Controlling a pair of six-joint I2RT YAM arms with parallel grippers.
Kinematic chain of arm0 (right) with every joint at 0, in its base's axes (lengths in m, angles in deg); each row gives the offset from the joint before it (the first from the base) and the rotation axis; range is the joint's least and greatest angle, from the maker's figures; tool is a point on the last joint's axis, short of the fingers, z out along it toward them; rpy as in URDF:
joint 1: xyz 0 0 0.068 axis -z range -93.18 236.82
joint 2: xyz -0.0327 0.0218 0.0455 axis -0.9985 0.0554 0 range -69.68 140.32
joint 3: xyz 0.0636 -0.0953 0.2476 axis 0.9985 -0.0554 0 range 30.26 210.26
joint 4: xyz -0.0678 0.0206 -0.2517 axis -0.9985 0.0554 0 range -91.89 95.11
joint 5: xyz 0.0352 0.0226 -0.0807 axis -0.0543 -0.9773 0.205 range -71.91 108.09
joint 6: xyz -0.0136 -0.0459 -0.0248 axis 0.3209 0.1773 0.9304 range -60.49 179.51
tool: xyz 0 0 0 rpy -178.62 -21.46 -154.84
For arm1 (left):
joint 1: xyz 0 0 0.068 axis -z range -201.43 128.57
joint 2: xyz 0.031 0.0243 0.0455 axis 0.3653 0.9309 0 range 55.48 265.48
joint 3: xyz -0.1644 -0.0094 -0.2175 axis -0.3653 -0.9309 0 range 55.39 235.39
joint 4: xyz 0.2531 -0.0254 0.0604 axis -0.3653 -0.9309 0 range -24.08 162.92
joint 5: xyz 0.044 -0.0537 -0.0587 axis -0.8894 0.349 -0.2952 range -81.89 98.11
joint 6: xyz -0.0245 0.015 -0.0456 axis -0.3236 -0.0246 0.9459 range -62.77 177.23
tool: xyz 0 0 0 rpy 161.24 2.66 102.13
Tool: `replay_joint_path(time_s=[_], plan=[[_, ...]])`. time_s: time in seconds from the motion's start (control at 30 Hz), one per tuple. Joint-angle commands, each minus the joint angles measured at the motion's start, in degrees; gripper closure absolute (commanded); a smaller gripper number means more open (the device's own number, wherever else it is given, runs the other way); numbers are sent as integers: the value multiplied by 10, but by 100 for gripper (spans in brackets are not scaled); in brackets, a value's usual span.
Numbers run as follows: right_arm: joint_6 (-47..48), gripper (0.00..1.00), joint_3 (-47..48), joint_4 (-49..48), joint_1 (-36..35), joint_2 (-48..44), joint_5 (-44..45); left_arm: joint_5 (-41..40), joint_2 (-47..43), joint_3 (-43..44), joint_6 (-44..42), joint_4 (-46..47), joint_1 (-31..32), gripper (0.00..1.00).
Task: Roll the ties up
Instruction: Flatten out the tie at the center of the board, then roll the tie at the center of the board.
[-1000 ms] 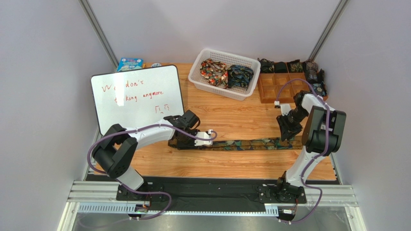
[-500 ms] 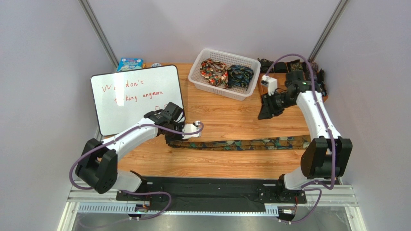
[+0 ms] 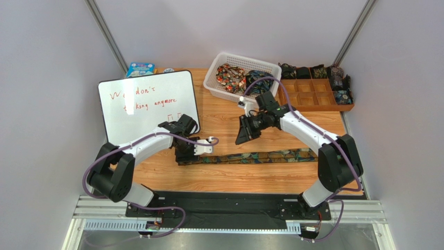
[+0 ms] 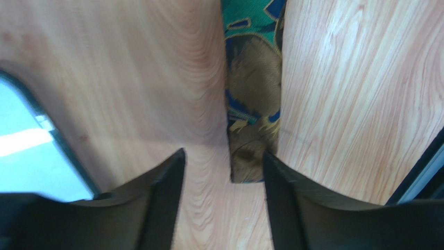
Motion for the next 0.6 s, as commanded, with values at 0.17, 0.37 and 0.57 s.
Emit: replay_joint_path(time_s=[0.17, 0.37, 0.57], plan=[[-235, 89, 3, -219, -98, 94, -34, 73, -134, -9, -75, -69, -59, 18], [-298, 92, 20, -300, -163, 150, -29, 57, -129, -46, -103, -42, -63, 14], [-313, 95, 22, -324, -175, 234, -18, 32, -70, -46, -104, 4, -63, 14]])
